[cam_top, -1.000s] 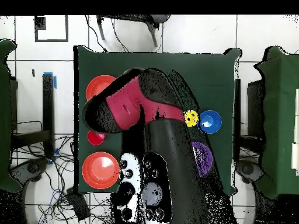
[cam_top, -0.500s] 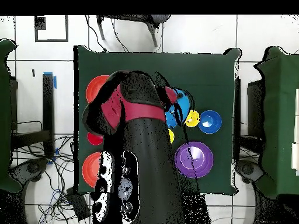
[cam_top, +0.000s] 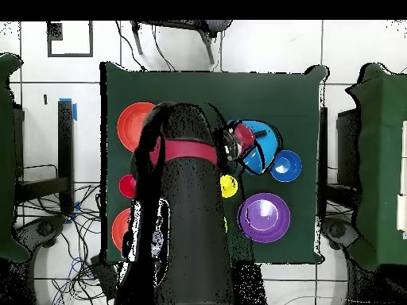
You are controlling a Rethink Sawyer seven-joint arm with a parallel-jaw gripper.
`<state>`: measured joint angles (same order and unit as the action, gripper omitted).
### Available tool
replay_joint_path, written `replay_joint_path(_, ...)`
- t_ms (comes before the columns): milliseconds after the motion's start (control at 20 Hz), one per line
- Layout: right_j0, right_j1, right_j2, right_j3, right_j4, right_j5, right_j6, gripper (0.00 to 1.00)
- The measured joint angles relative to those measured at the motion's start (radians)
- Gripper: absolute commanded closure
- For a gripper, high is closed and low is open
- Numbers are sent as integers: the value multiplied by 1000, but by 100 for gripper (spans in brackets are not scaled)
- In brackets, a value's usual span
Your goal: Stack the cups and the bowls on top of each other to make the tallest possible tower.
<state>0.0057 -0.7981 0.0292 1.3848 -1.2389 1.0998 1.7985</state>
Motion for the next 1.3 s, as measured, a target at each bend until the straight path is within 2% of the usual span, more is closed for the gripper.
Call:
replay_joint_path(600, 98, 104, -105, -60, -109, -1, 145, 100)
replay_joint_path(800, 137, 156, -137, -114, -142, -1, 182, 100)
replay_joint_path(1300, 188, 284, -201, -231, -195, -1, 278, 100)
